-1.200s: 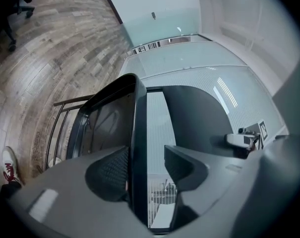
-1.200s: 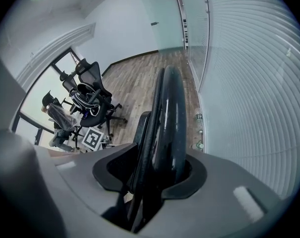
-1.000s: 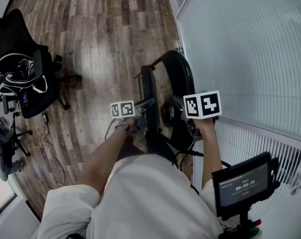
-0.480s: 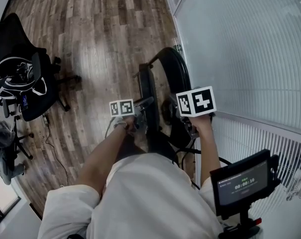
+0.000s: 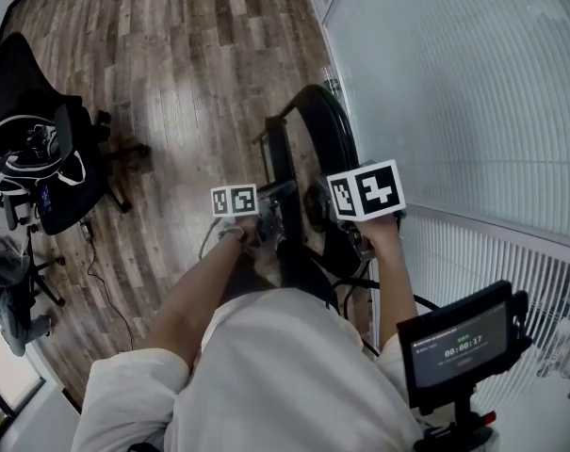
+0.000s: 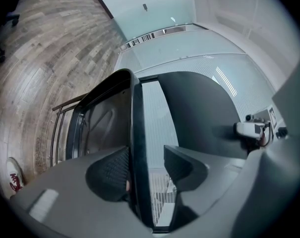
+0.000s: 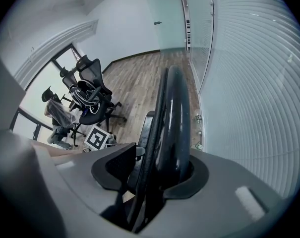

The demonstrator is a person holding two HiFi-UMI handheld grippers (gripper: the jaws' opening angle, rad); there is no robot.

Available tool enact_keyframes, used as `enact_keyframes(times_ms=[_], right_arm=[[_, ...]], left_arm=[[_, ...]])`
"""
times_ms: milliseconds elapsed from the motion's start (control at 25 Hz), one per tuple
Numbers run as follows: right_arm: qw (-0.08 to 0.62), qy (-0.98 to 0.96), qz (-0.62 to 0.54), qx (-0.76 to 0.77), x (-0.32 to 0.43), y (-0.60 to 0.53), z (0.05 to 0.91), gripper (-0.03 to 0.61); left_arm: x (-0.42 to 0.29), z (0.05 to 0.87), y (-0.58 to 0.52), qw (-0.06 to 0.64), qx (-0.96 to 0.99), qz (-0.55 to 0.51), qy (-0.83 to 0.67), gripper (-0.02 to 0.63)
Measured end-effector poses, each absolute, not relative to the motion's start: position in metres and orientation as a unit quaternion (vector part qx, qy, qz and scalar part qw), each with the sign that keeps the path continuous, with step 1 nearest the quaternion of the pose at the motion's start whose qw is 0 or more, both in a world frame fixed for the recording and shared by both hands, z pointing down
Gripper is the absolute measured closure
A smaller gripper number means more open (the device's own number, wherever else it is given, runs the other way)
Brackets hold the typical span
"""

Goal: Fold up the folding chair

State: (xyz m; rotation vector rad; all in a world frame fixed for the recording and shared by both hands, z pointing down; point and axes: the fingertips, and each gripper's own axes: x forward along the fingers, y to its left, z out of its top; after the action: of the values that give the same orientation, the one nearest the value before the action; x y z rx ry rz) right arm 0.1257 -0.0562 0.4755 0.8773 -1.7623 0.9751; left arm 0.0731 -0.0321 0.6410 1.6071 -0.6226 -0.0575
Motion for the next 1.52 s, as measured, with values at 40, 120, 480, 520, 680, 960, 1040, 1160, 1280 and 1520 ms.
enact_keyframes(times_ms=[40, 120, 480, 520, 680, 960, 1040, 1160, 1280, 1520], right_arm=[[0.456, -0.714, 0.395, 0.356, 0.126, -0.056, 0.475, 0.423], [0.456, -0.714, 0.394, 0.356, 0.125, -0.056, 0.475, 0.423], [0.459, -0.714, 0.390, 0.357, 0.126, -0.055, 0.475, 0.419], [0.460, -0.714, 0.390, 0.357, 0.125, -0.055, 0.474, 0.419], [0.462, -0.715, 0.387, 0.355, 0.120, -0.053, 0.473, 0.410], [0.464, -0.716, 0.384, 0.353, 0.122, -0.052, 0.474, 0.403], [0.464, -0.716, 0.385, 0.353, 0.122, -0.052, 0.474, 0.403], [0.465, -0.715, 0.383, 0.354, 0.122, -0.051, 0.474, 0.403], [0.469, -0.714, 0.380, 0.353, 0.120, -0.051, 0.473, 0.396], [0.471, -0.714, 0.378, 0.354, 0.121, -0.051, 0.472, 0.396]], left_arm=[[0.074, 0.641, -0.032, 0.651, 0.708, -0.024, -0.271, 0.420], [0.077, 0.640, -0.032, 0.651, 0.711, -0.019, -0.265, 0.420], [0.090, 0.640, -0.034, 0.655, 0.712, -0.018, -0.254, 0.422], [0.090, 0.640, -0.034, 0.655, 0.711, -0.018, -0.254, 0.422], [0.094, 0.639, -0.035, 0.654, 0.714, -0.014, -0.251, 0.422], [0.101, 0.640, -0.035, 0.662, 0.708, -0.016, -0.246, 0.422], [0.102, 0.640, -0.035, 0.665, 0.705, -0.016, -0.247, 0.422], [0.106, 0.640, -0.035, 0.664, 0.707, -0.009, -0.243, 0.422], [0.112, 0.640, -0.036, 0.665, 0.708, -0.005, -0.239, 0.422], [0.116, 0.639, -0.038, 0.666, 0.709, -0.004, -0.232, 0.422]])
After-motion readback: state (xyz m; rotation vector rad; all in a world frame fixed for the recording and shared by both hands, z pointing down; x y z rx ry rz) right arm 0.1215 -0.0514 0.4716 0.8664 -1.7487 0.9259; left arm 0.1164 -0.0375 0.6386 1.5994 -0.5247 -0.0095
